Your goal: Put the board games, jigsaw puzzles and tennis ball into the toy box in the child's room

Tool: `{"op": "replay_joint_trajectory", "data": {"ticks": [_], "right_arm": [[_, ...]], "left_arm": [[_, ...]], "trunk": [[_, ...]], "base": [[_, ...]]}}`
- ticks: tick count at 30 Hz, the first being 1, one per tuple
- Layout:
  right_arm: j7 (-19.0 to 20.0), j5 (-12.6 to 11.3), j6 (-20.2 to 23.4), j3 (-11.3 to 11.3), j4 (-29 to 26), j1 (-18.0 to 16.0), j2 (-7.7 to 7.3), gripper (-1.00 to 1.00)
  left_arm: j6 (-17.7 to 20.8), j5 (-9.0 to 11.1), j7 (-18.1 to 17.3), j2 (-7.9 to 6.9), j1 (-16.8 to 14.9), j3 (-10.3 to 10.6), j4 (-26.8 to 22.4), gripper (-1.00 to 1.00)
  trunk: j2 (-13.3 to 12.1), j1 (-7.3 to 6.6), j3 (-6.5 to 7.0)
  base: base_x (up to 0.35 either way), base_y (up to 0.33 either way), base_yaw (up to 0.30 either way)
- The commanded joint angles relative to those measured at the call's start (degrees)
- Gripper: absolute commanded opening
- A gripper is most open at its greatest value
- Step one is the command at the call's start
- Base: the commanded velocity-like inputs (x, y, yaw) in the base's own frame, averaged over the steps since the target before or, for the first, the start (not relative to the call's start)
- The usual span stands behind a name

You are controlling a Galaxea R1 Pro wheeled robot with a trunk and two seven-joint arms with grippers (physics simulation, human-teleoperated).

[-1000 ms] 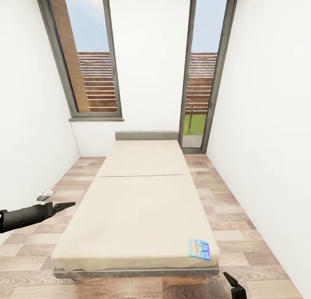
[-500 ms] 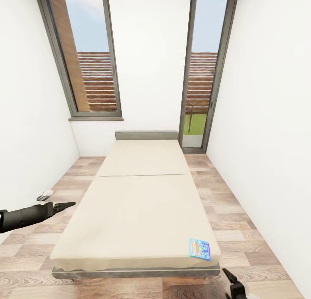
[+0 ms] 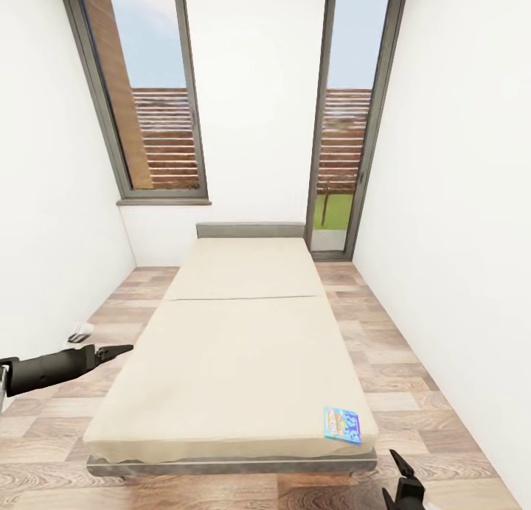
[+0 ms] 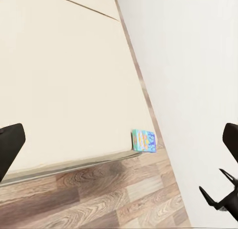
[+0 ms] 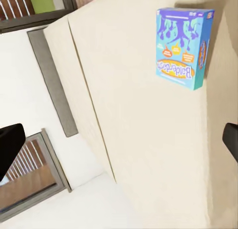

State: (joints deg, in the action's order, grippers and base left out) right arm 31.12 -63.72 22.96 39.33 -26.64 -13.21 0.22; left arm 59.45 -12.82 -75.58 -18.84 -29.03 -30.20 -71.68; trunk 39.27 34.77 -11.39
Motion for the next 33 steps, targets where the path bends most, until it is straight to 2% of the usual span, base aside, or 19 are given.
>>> {"op": "replay_joint_trajectory", "data": {"ticks": [1,9,13,18,22,28,33], "right_arm": [[0.0,-0.6,0.2,0.2,0.0,-0.1,0.16,1.00],[0.6,-0.9,-1.3,0.2,-0.2,-0.1,0.94,1.00],[0.8,-1.0,-1.4,0.1,-0.3,-0.1,0.55,1.00],[0.9,-1.0,-1.4,0.2,-0.5,-0.1,0.18,1.00],[1.3,-1.0,-1.2,0.3,-0.5,-0.3,-0.77,1.00],[5.6,-1.0,-0.9,0.4,-0.5,-1.5,-2.04,1.00],[7.3,-1.1,-0.8,0.4,-0.5,-1.9,-2.22,1.00]], "left_arm": [[0.5,-0.6,-0.7,0.17,-0.1,0.0,0.0,1.00],[0.5,-0.8,-1.3,1.41,-0.4,0.5,1.6,1.00],[0.5,-0.9,-1.3,1.97,-0.5,0.6,2.0,1.00],[0.5,-0.8,-1.3,1.98,-0.6,0.6,2.1,1.00],[0.5,-0.9,-1.3,2.20,-0.6,0.6,2.0,1.00],[0.5,-0.8,-1.3,2.23,-0.6,0.6,2.0,1.00],[0.5,-0.7,-1.3,2.09,-0.6,0.6,2.0,1.00]], "trunk": [[0.5,0.24,-0.28],[3.7,2.00,-1.71],[5.3,2.88,-2.43],[7.3,3.97,-3.33],[8.9,4.85,-4.05],[11.3,6.17,-5.12],[13.3,7.27,-6.02]], "base": [[0.000,0.000,0.000],[0.000,0.000,0.000],[0.000,0.000,0.000],[0.000,0.000,0.000],[0.000,0.000,0.000],[0.000,0.000,0.000],[0.000,0.000,0.000]]}}
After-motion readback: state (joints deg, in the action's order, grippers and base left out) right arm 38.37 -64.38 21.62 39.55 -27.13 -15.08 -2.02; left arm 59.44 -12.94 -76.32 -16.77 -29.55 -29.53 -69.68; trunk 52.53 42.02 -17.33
